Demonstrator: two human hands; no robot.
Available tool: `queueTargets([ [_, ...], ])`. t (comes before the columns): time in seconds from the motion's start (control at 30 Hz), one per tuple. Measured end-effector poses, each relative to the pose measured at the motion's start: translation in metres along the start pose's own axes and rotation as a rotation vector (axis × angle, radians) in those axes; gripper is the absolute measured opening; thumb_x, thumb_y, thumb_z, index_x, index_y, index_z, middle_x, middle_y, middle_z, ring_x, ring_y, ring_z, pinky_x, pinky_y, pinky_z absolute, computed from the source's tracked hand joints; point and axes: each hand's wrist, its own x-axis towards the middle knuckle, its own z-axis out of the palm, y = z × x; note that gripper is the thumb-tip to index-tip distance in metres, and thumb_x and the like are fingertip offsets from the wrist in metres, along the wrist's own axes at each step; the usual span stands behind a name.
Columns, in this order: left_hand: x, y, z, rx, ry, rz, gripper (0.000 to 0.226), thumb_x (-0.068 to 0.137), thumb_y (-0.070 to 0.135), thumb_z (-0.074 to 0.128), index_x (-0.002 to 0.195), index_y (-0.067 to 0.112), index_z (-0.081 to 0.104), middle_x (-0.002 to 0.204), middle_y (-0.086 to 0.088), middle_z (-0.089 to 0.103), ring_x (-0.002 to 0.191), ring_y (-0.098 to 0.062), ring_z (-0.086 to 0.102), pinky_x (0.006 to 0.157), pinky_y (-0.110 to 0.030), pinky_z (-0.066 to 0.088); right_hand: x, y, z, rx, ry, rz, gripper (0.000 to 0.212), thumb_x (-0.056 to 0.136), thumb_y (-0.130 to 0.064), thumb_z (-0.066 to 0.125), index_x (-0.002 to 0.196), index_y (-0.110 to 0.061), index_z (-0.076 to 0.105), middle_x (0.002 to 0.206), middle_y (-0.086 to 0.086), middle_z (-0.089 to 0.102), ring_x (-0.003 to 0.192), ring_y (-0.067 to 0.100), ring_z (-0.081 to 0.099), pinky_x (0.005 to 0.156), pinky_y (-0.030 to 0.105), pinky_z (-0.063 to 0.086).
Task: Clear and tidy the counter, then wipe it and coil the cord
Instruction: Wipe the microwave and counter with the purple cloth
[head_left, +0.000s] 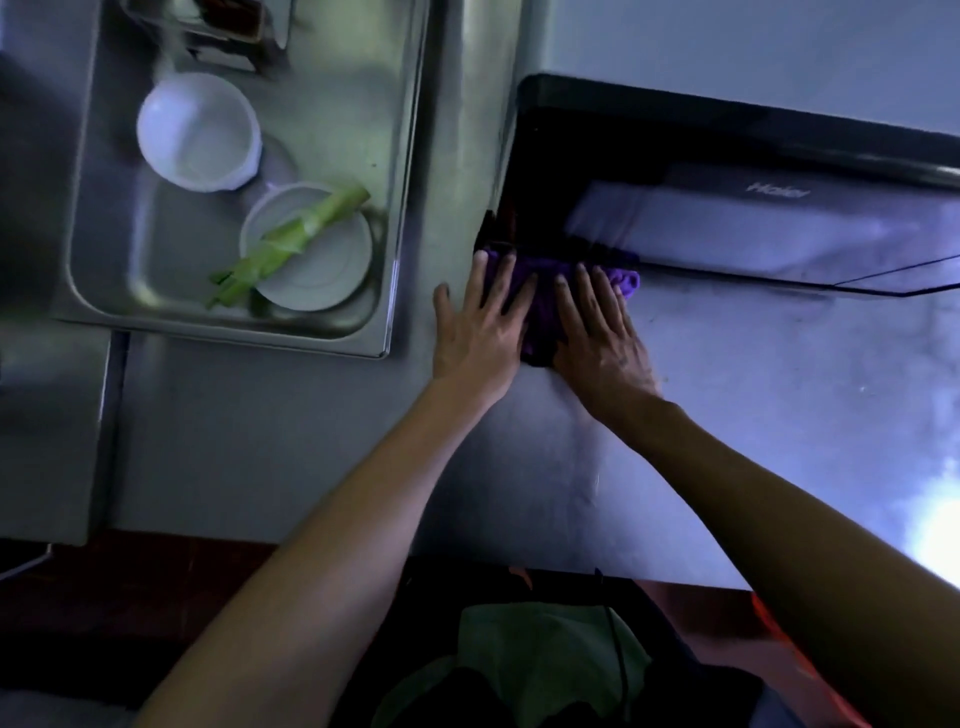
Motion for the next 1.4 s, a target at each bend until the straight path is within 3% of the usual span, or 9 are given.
queueTargets([
  [0.13,0.001,-0.002,0.003,-0.020,0.033,0.022,0.065,0.094,0.022,0.051,0.154,0.026,0.028,0.166,-0.008,0.016,0.152,-0.037,0.009,0.109,-0.068,0.021,0.002,-0.002,0.000,0.016,0.034,0.017,0.062,0.099,-0.021,0.056,0.151,0.004,0.031,0.157,0.030,0.025,0.149,0.045,0.018,0.122,0.054,0.018],
  [0.33,0.002,-0.002,-0.001,0.019,0.005,0.067,0.062,0.098,0.026,0.047,0.156,0.024,0.025,0.165,-0.014,0.016,0.150,-0.043,0.011,0.111,-0.065,0.021,0.000,0.001,-0.003,0.045,0.009,0.033,0.070,0.100,-0.037,0.055,0.152,0.001,0.030,0.159,0.026,0.024,0.150,0.043,0.016,0.123,0.052,0.018],
  [0.5,0.004,0.001,-0.007,0.058,0.011,0.088,0.055,0.101,0.025,0.046,0.154,0.025,0.030,0.162,-0.020,0.020,0.147,-0.049,0.017,0.111,-0.062,0.024,0.000,0.017,-0.004,0.002,0.121,-0.045,0.057,0.095,-0.037,0.063,0.137,0.001,0.055,0.142,0.025,0.052,0.134,0.048,0.045,0.112,0.054,0.038],
  [0.67,0.008,0.022,-0.006,0.114,0.016,0.101,0.051,0.103,0.027,0.041,0.153,0.024,0.031,0.161,-0.023,0.020,0.145,-0.052,0.021,0.111,-0.060,0.026,-0.007,0.048,-0.003,0.007,0.153,-0.123,0.058,0.093,-0.041,0.061,0.136,-0.002,0.057,0.141,0.023,0.054,0.134,0.045,0.047,0.112,0.052,0.039],
  [0.8,0.010,0.059,-0.005,0.109,0.012,0.077,0.048,0.107,0.023,0.033,0.155,0.023,0.030,0.161,-0.024,0.021,0.145,-0.053,0.020,0.112,-0.060,0.025,-0.023,0.080,-0.002,0.034,0.159,-0.126,0.061,0.095,-0.045,0.056,0.139,-0.004,0.055,0.144,0.022,0.051,0.137,0.044,0.044,0.115,0.052,0.036],
  [1.03,0.026,0.151,0.006,0.127,0.042,0.111,0.044,0.107,0.021,0.040,0.150,0.022,0.040,0.156,-0.024,0.034,0.140,-0.053,0.033,0.107,-0.060,0.034,-0.070,0.157,-0.012,0.097,0.171,-0.031,0.061,0.089,-0.034,0.069,0.140,-0.005,0.054,0.146,0.021,0.050,0.140,0.043,0.040,0.116,0.052,0.035],
  [1.23,0.056,0.253,0.020,0.094,-0.051,0.151,0.052,0.106,0.023,0.039,0.156,0.023,0.026,0.162,-0.023,0.018,0.146,-0.052,0.018,0.113,-0.061,0.021,-0.117,0.244,-0.024,0.145,0.217,0.056,0.061,0.084,-0.024,0.068,0.139,-0.002,0.055,0.146,0.022,0.050,0.138,0.044,0.042,0.115,0.054,0.034],
  [1.4,0.075,0.320,0.024,0.135,-0.076,0.168,0.054,0.106,0.026,0.035,0.158,0.022,0.018,0.163,-0.024,0.011,0.146,-0.051,0.015,0.116,-0.056,0.020,-0.144,0.301,-0.032,0.152,0.221,0.102,0.058,0.083,-0.022,0.064,0.137,-0.002,0.056,0.145,0.021,0.051,0.139,0.041,0.041,0.115,0.054,0.034],
])
